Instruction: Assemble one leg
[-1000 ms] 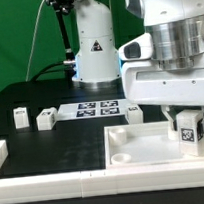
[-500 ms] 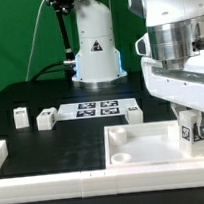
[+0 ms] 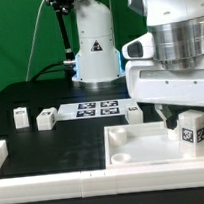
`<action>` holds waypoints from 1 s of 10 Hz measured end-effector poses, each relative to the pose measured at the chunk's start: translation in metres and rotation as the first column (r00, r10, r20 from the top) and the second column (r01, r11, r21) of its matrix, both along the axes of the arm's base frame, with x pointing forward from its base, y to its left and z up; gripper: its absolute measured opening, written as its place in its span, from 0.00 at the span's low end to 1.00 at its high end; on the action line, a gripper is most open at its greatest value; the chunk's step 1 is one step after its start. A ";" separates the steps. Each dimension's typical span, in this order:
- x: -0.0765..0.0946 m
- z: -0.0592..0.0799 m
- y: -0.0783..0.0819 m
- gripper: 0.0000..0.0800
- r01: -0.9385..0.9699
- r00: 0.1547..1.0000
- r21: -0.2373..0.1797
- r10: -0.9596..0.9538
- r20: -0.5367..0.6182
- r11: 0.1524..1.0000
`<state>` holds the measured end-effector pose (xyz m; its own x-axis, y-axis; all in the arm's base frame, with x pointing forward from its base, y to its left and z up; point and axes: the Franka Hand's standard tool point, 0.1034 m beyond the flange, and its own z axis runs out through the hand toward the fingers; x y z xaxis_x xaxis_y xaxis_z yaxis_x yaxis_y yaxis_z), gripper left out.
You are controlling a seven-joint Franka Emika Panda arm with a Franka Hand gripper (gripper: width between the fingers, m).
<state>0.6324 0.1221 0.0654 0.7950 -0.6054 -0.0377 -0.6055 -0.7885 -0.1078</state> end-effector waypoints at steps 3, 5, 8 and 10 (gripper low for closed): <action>0.004 0.004 0.002 0.81 -0.324 0.946 -0.035 0.324 0.013 0.945; 0.004 0.004 0.001 0.81 -0.506 0.861 -0.057 0.508 0.024 0.861; 0.005 0.004 -0.003 0.81 -0.716 0.693 -0.085 0.720 0.027 0.693; 0.005 0.003 -0.007 0.81 -0.804 0.588 -0.094 0.809 0.027 0.587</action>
Offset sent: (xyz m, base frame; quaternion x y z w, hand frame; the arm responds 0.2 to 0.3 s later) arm 0.0044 0.0063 0.0008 -0.0124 0.0012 -0.2043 0.9788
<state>0.6372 0.1150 0.0684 0.9573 0.2860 0.0412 0.2878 -0.9564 -0.0495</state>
